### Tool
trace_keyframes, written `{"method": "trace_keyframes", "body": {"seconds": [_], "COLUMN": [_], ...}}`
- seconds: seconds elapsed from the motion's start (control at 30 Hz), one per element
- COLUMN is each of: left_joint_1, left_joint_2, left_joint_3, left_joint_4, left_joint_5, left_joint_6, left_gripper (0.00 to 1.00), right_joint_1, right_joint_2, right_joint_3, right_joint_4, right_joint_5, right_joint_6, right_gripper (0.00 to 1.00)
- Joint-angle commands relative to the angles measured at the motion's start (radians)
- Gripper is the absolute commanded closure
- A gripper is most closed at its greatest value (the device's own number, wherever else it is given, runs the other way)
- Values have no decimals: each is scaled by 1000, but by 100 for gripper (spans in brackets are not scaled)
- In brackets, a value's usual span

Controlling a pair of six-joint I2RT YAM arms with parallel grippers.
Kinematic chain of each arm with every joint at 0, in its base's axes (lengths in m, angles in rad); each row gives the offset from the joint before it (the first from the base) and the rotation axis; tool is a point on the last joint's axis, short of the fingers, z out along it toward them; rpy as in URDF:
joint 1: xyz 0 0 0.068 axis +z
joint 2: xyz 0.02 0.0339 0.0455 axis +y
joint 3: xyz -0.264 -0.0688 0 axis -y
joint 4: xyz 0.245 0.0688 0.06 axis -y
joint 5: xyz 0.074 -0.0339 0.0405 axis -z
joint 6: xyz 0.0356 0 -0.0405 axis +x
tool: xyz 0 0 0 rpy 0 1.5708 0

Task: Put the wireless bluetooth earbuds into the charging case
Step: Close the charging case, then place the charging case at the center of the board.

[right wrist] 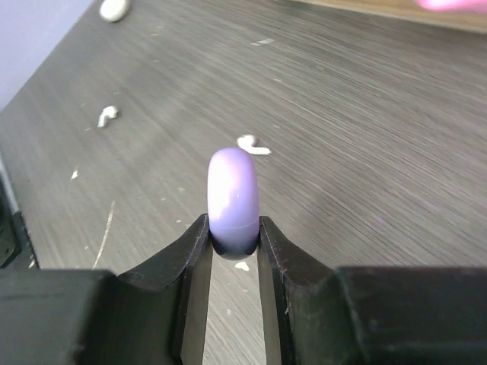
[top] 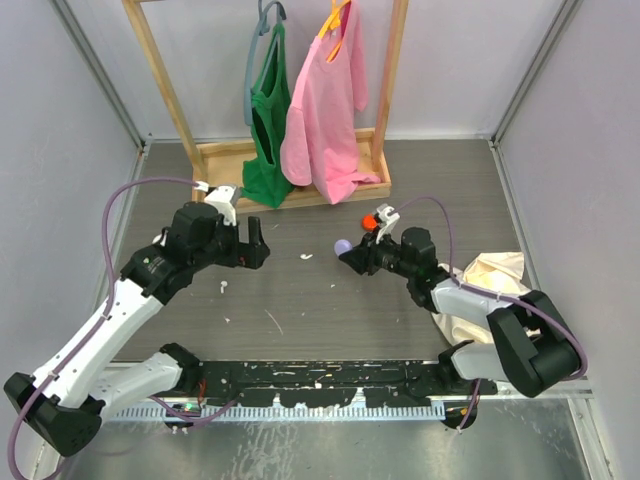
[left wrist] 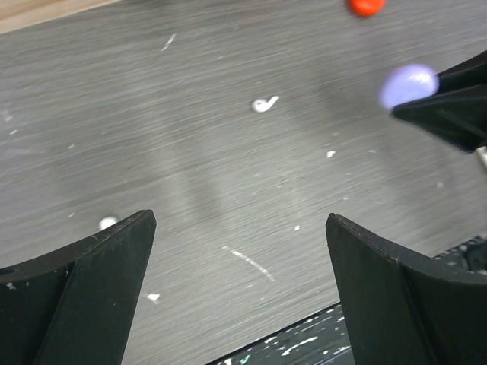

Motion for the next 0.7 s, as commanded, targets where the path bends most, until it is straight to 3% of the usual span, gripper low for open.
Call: {"method": "trace_keyframes", "body": {"seconds": [0.0, 0.4, 0.67], "left_joint_1": [25, 67, 80], "left_joint_2": [-28, -99, -113], "left_joint_3": [37, -55, -91], "left_joint_4": [-106, -95, -96], "left_joint_5": [-145, -291, -361], "left_joint_6": [60, 103, 104], "left_gripper": [2, 2, 2], "right_joint_1": [-71, -345, -417], "right_joint_2": [21, 226, 370], "right_joint_3": [63, 207, 353], "right_joint_4": [-114, -307, -412], "right_joint_5": [98, 81, 65], "right_joint_6": [95, 207, 167], "right_gripper": [99, 96, 89]}}
